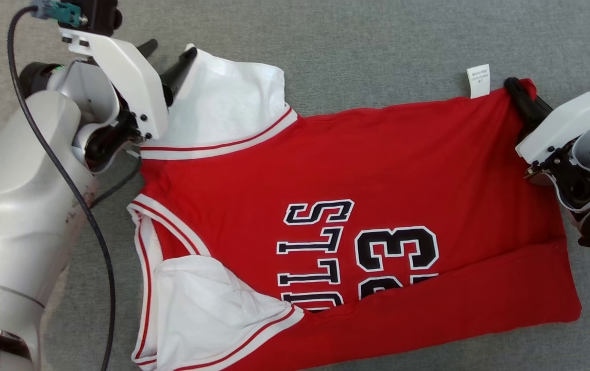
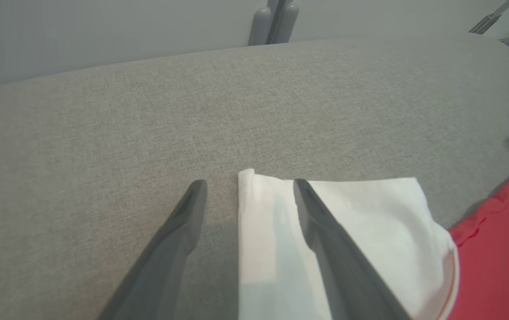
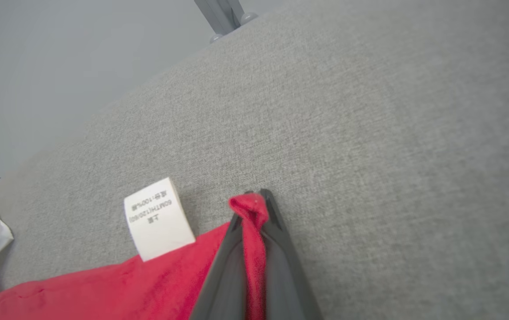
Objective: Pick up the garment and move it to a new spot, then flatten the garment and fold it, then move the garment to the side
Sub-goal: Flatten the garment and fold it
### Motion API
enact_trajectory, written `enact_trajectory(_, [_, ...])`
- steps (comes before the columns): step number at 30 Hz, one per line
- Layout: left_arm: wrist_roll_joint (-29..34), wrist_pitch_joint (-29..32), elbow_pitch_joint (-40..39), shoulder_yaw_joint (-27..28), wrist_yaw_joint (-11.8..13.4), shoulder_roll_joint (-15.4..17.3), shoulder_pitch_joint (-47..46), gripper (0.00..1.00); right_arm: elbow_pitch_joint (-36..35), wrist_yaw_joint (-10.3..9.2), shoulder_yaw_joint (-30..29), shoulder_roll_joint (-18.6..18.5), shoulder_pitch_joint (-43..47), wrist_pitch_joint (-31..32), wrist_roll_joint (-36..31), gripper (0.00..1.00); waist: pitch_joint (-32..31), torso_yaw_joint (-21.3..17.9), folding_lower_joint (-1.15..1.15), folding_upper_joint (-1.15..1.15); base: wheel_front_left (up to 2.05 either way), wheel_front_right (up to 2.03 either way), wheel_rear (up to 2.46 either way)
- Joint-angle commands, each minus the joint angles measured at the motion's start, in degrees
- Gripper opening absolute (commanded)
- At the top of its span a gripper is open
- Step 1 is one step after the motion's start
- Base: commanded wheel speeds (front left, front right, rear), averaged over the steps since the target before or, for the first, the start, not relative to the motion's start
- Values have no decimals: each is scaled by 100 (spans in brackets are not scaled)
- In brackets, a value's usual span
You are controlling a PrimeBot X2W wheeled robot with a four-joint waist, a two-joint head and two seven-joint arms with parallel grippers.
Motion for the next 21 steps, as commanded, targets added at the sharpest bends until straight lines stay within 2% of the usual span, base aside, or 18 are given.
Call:
enact_trajectory(1, [-48, -16, 64, -28, -7, 60, -147, 100, 55, -4, 45, 6, 8, -7, 35, 0, 79, -81, 0, 0, 0, 0, 0])
enact_trajectory(18, [-366, -213, 977, -1028, -7, -61, -721, 100, 149, -12, 561, 39, -74, -48, 412, 0, 244, -195, 0, 0, 0, 0, 0])
enact_trajectory(19, [-401, -210, 988, -1071, -8, -64, -729, 92, 152, -12, 587, 32, -77, -54, 434, 0, 244, -194, 0, 0, 0, 0, 0])
enact_trajectory(20, [-434, -219, 999, -1119, -7, -64, -740, 56, 157, -12, 614, 24, -80, -59, 448, 0, 243, -192, 0, 0, 0, 0, 0])
enact_trajectory(21, [-486, -244, 1005, -1154, -8, -63, -748, 0, 162, -12, 637, 16, -82, -61, 466, 0, 243, -188, 0, 0, 0, 0, 0])
